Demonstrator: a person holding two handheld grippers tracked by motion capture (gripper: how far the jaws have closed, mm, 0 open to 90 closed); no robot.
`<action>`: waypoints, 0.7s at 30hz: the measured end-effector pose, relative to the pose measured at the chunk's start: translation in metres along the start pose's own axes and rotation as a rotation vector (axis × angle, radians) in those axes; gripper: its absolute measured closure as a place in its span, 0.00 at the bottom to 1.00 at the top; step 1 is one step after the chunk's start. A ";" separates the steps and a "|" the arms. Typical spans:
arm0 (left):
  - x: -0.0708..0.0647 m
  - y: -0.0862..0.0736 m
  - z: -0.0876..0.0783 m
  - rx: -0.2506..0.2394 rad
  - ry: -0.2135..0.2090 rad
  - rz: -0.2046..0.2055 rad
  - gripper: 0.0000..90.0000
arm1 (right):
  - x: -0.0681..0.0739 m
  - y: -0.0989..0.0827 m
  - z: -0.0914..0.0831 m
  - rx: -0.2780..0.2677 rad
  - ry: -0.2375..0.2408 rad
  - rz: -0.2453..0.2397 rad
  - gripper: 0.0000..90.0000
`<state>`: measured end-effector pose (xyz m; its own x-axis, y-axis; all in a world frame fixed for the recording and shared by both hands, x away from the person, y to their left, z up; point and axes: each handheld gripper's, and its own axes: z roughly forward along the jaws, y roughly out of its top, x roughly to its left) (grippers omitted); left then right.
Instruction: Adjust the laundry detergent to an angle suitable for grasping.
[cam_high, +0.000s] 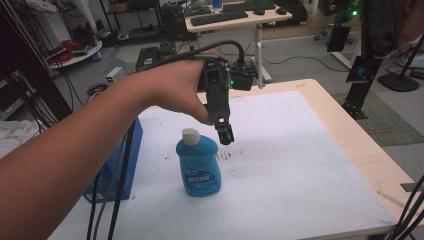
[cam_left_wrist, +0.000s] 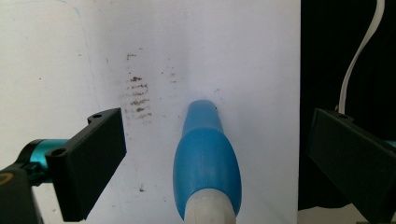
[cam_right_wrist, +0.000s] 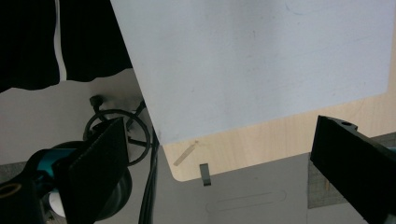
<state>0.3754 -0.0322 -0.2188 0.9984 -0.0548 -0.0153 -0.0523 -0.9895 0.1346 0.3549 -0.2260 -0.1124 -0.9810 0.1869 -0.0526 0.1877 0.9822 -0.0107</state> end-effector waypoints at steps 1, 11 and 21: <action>0.000 0.000 0.000 0.001 0.001 -0.003 0.05 | -0.001 -0.001 0.000 0.003 -0.003 -0.008 0.04; 0.000 0.001 0.001 -0.001 0.001 -0.008 0.05 | 0.001 -0.003 0.000 -0.001 -0.005 0.000 0.04; 0.002 0.000 0.000 0.003 0.001 -0.010 0.05 | -0.004 -0.003 0.002 -0.004 -0.011 0.007 0.04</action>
<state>0.3775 -0.0327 -0.2192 0.9989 -0.0449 -0.0152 -0.0426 -0.9904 0.1317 0.3584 -0.2294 -0.1141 -0.9790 0.1936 -0.0633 0.1944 0.9809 -0.0060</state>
